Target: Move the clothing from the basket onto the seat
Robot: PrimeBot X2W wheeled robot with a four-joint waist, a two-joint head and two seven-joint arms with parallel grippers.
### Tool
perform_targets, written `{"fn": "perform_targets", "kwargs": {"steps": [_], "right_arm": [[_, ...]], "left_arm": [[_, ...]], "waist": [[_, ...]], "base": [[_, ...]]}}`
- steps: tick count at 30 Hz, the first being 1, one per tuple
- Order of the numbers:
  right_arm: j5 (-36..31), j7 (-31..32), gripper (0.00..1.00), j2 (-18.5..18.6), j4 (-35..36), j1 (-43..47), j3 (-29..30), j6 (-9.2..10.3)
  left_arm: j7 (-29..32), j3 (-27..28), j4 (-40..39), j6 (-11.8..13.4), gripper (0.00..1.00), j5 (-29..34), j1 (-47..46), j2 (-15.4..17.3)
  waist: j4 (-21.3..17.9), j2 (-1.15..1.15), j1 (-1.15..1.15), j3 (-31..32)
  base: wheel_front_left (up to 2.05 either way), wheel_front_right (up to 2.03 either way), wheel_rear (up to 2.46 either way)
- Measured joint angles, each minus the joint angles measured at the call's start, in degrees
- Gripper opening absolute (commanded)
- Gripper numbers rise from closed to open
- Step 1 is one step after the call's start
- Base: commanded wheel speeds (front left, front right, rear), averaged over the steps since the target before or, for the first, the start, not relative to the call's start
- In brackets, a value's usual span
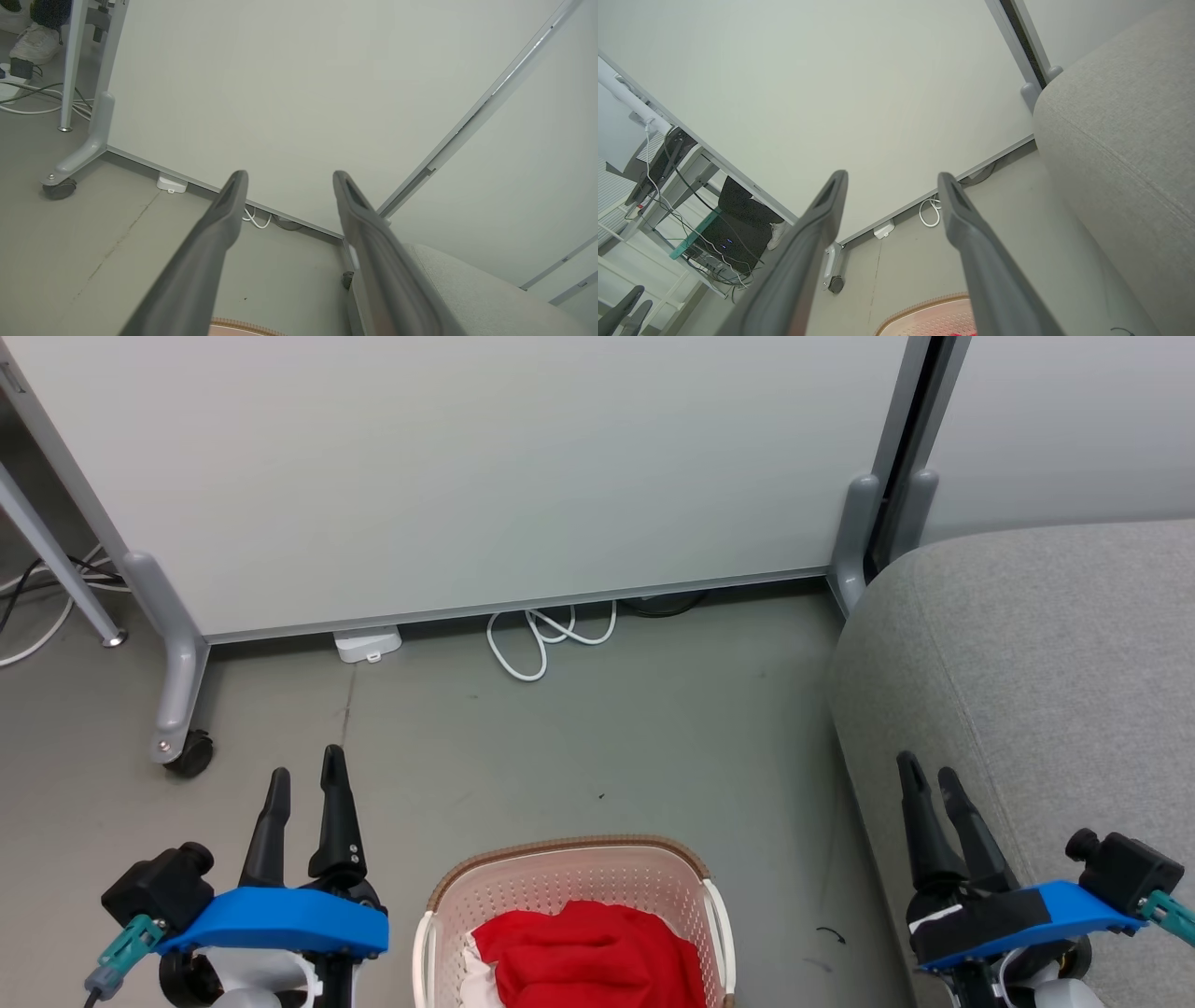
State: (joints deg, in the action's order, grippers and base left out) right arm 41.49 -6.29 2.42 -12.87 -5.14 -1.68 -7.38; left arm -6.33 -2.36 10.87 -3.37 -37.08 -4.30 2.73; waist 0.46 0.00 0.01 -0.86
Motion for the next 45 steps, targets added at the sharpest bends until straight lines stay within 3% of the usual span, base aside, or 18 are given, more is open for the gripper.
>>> {"fn": "perform_targets", "kwargs": {"steps": [45], "right_arm": [[-25.5,-6.3,1.0,0.2,-0.8,-1.5,-3.0,-0.03]], "left_arm": [[-6.4,-4.3,-0.8,1.1,1.0,25.9,-0.6,0.2]], "waist": [[0.6,0.0,-0.01,-0.5]], "base": [[0.0,0.0,0.0]]}}
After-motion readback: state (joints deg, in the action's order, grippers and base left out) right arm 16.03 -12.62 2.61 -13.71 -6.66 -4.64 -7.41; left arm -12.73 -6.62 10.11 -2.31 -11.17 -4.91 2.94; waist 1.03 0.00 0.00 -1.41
